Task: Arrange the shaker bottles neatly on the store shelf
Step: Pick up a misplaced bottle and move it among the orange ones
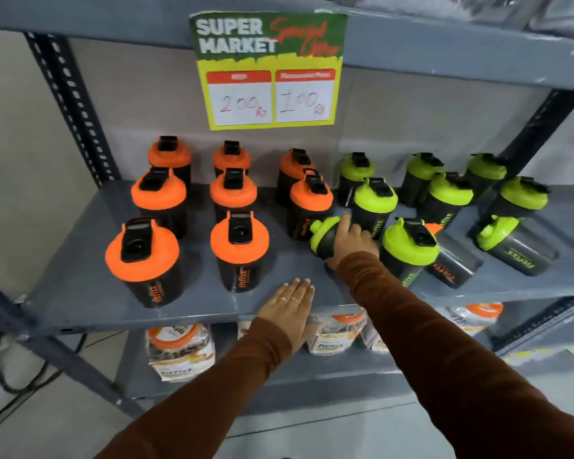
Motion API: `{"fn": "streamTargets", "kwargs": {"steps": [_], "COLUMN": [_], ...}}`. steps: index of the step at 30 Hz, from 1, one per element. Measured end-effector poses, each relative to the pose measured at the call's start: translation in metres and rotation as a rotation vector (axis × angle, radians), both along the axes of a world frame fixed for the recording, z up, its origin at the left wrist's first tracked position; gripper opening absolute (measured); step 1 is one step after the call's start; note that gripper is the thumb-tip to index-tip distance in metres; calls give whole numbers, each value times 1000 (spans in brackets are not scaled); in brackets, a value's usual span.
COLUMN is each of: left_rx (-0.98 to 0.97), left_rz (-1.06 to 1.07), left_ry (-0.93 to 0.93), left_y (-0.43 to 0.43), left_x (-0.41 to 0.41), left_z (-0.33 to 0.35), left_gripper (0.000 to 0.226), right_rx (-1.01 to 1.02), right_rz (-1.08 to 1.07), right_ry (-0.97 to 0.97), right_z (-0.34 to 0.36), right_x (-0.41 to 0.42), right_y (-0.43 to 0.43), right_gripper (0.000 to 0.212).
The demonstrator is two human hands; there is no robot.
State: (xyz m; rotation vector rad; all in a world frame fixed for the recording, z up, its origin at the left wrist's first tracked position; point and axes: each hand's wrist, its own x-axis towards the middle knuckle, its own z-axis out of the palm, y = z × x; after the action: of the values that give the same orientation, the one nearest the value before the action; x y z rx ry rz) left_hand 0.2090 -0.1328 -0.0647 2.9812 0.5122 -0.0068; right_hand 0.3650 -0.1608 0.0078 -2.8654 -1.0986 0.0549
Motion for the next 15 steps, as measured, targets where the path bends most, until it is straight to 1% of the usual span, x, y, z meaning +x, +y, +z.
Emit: {"fn": "streamTargets", "kwargs": {"steps": [3,5,6,8,11,13,15], "left_rx": [32,31,22,16,36,60,29], "left_rz": [125,188,221,271,293,304,333], "left_ry": [-6,-28,3,16,39,25,-14], "left_y": [-1,-5,-8,-8,-4,-6,-12], "left_x": [18,22,24,24,18,19,22], "left_z": [-1,-2,-3,-2,-7,-9,-7], "left_gripper": [73,77,81,87,84,86,93], "right_rx": [63,176,261,434,692,811,914], "right_rz": [53,93,112,138,170,173,156], "right_ry": [12,36,65,178,353,459,565], "right_z": [3,5,5,13,34,50,63], "right_x": [-4,-11,-13,-18,-28,-28,-22], "right_y": [-7,-18,-25,-35,-46,-60,-73], "right_gripper": [103,106,107,110,109,106,104]}}
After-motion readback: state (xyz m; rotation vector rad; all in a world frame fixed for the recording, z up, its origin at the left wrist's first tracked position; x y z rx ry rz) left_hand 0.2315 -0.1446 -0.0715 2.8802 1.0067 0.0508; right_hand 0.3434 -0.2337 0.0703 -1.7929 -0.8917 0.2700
